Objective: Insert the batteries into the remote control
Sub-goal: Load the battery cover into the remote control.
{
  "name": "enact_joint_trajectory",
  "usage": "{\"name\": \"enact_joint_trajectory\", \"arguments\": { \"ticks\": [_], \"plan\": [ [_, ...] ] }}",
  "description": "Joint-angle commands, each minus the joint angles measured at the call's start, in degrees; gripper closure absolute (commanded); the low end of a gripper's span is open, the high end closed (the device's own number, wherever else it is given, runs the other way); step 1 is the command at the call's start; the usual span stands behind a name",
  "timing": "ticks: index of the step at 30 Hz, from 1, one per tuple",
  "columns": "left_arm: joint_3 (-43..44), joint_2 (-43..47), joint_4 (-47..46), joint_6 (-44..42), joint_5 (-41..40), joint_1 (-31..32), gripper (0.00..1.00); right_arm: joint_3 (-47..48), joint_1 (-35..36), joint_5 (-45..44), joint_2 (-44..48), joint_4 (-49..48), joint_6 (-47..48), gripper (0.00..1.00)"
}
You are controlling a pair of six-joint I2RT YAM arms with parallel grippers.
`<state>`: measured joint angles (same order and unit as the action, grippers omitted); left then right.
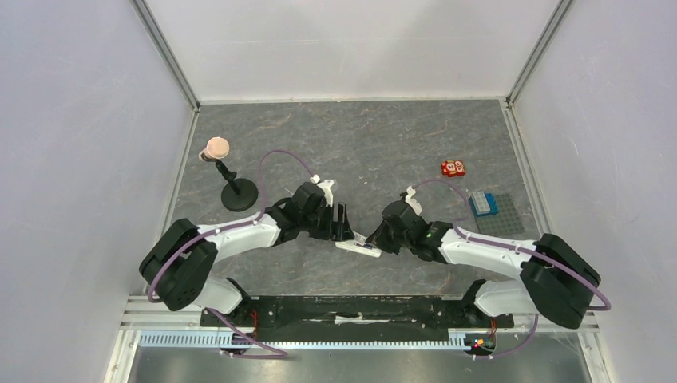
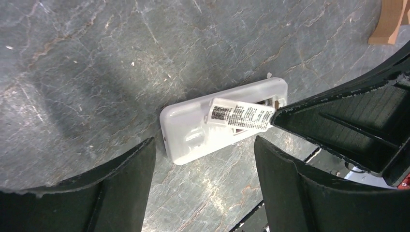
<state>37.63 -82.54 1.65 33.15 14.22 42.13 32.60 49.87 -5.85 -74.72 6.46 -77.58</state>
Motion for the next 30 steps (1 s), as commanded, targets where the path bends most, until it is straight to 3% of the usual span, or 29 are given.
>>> {"name": "enact_joint_trajectory", "arguments": {
  "ticks": [1, 13, 30],
  "plan": [
    [2.28, 2.96, 1.30, -1.27, -2.80, -0.13, 0.20, 0.65, -0.21, -0.98, 3.46, -1.62, 1.52, 1.00],
    [1.83, 3.70, 1.75, -1.49, -3.31, -1.13, 0.18, -1.22, -3.60, 5.18, 8.24, 2.03, 5.94, 1.00],
    [2.39, 0.41, 0.69, -0.93, -1.32, -1.26, 0.18, -1.31, -6.84, 10.68, 6.19, 6.51, 10.76, 1.00]
  ]
}}
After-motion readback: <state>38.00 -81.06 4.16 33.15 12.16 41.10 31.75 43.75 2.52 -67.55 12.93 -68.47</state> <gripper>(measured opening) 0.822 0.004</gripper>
